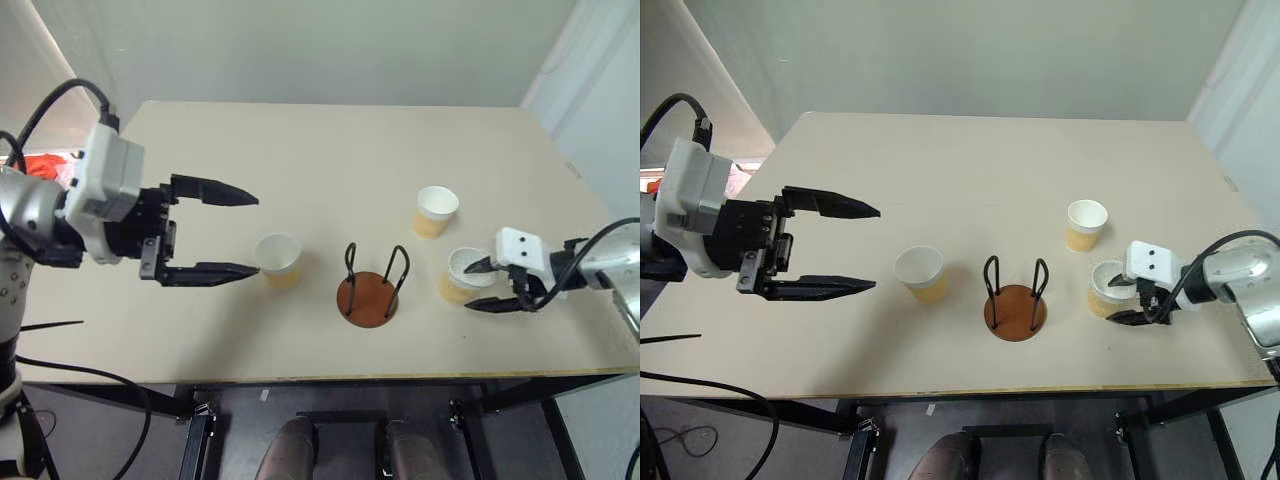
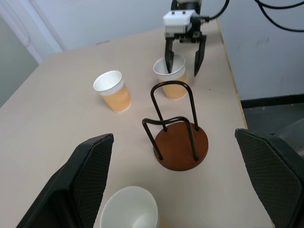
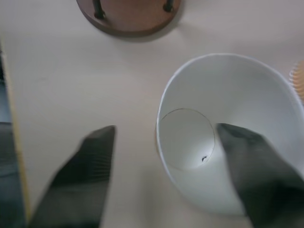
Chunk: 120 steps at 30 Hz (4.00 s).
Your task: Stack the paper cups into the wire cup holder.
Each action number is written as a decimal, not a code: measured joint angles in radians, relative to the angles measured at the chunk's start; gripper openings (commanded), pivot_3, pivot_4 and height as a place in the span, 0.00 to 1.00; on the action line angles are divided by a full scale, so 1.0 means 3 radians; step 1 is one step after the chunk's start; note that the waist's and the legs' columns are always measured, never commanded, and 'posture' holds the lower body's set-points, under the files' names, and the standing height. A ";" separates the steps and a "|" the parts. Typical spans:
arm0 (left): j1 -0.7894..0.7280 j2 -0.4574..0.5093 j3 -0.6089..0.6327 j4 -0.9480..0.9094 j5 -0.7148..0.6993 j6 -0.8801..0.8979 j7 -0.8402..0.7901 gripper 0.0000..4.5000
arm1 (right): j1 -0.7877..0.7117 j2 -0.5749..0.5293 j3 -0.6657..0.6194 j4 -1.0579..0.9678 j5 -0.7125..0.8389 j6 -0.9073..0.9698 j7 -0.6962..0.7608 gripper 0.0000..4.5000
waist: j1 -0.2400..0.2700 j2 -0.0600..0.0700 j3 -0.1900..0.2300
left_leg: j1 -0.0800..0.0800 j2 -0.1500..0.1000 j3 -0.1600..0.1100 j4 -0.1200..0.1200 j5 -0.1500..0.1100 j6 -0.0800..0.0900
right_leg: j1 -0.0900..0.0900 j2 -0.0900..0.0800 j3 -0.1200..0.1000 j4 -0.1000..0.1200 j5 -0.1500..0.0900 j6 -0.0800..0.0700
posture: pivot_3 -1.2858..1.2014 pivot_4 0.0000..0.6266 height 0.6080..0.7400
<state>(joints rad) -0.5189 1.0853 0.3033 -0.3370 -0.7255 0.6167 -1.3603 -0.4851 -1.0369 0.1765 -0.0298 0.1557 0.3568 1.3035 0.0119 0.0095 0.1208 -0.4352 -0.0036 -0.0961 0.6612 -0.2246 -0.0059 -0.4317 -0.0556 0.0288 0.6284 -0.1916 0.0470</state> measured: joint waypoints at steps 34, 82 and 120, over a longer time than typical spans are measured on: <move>0.0502 0.0233 0.0127 -0.0134 0.0028 -0.0043 0.0246 1.00 | -0.1653 0.0819 0.0204 -0.0059 0.0676 -0.0074 0.0971 0.00 | -0.0021 -0.0002 -0.0001 | 0.0001 0.0013 -0.0008 -0.0049 0.0014 -0.0041 | -0.0043 0.0011 -0.0006 0.0049 -0.0032 -0.0067 | 0.52 0.24 1.00; -0.0373 -0.0307 -0.0611 0.0192 0.0724 0.0098 0.1234 1.00 | -0.2701 0.1696 0.0597 0.4326 -0.1308 -0.1555 -0.0420 0.46 | -0.0014 0.0004 0.0004 | -0.0002 0.0018 -0.0013 -0.0079 0.0038 -0.0057 | -0.0066 0.0009 -0.0015 0.0045 0.0021 -0.0065 | 0.52 0.24 1.00; 0.0504 0.0222 0.0040 -0.0244 -0.0075 0.0148 0.0325 1.00 | -0.2125 0.0905 0.0888 0.0491 0.0649 -0.0648 0.1025 0.02 | -0.0037 -0.0006 0.0003 | 0.0005 0.0022 -0.0018 -0.0089 0.0082 -0.0061 | -0.0064 0.0016 -0.0015 0.0058 0.0005 -0.0120 | 0.52 0.24 1.00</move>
<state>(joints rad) -0.3677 1.1520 0.3154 -0.4101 -0.7481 0.6610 -1.2629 -1.1224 -0.7655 0.4428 0.1174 0.3505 0.1625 1.6111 0.0009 0.0077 0.1216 -0.4337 0.0029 -0.1014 0.6347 -0.2000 -0.0243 -0.4508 -0.0507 0.0243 0.6459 -0.1902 0.0111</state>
